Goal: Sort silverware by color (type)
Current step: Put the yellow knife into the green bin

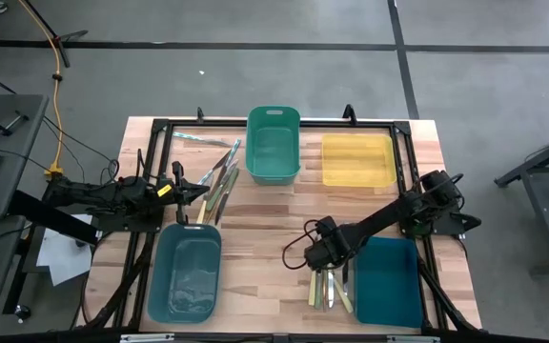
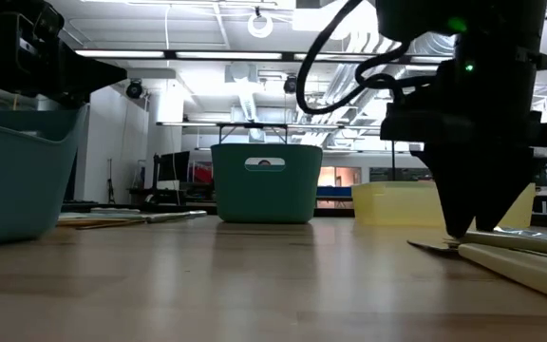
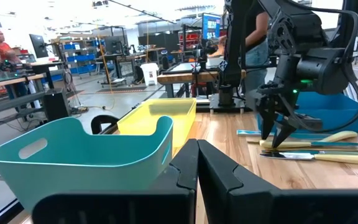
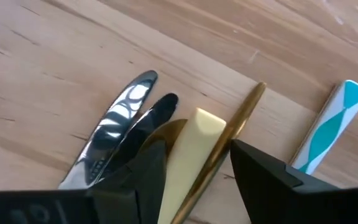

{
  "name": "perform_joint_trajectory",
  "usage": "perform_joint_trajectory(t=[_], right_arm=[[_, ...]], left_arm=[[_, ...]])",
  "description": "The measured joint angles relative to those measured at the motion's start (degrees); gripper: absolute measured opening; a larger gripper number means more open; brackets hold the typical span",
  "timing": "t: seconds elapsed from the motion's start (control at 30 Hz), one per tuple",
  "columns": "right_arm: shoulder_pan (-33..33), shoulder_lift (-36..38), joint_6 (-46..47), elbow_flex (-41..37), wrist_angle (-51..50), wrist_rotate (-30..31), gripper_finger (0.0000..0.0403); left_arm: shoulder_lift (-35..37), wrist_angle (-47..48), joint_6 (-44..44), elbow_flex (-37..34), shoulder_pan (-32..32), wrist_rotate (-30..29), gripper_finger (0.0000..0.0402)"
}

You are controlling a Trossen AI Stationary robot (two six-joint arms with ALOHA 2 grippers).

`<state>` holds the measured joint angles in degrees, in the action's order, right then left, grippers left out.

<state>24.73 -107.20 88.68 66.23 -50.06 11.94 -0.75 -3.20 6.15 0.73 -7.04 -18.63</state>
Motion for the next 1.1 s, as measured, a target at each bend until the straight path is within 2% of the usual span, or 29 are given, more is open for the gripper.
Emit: perform_joint_trajectory(t=[0.13, 0.37, 0.87, 1.1], right_arm=[[0.00, 0.13, 0.28, -1.07, 2.99, 0.38, 0.0162], [0.00, 0.13, -0.10, -0.96, 2.18, 1.14, 0.0136], [0.04, 0.09, -2.31, -0.96, 1.99, 1.18, 0.0129], [0.02, 0.11, -3.28, -0.91, 1.44, 2.22, 0.0072]], left_arm=[[0.01, -0.02, 0.00, 0.00, -0.01, 0.00, 0.0000], [-0.01, 0.00, 0.00, 0.00, 0.01, 0.00, 0.0000], [0.01, 0.00, 0.00, 0.00, -0.01, 0.00, 0.0000], [0.01, 0.00, 0.00, 0.00, -0.01, 0.00, 0.0000]])
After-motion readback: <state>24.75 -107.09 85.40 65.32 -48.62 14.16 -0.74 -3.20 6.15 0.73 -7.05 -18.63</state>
